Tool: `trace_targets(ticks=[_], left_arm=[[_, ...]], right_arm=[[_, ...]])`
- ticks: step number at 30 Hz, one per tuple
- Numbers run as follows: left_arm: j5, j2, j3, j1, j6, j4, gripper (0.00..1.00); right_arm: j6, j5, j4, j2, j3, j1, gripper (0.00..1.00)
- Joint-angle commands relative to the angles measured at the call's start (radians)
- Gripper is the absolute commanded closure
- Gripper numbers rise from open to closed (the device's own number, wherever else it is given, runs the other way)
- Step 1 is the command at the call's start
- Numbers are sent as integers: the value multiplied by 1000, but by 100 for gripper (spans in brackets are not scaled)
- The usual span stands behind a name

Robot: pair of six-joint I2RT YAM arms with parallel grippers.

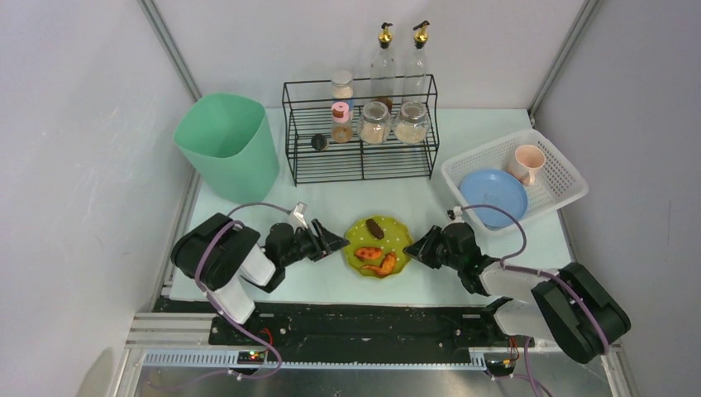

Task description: Clear the kitchen counter

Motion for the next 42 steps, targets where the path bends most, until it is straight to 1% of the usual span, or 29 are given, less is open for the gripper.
trace_targets(ticks=[1,8,14,18,27,35,42], left_arm=[[-4,7,-30,-9,45,-228,39],[-13,-34,-25,-24,46,-271,38],[-2,-61,-11,-40,24,-281,39],[13,-111,-1,-49,-1,-281,38],[27,-211,26,-88,-41,-316,37],[3,-290,61,-137,-54,-384,37],[-21,-363,73,-139,-34,-477,42]], right_arm=[[37,-65,65,-111,15,-25,100],[43,-88,-29,-264,20,-62,100],[57,-113,-73,-326,29,-69,100],[53,-115,-129,-381,45,-70,100],[59,-134,-181,-428,76,-63,100],[67,-116,-188,-434,98,-20,100],[73,-114,-207,-461,112,-5,100]])
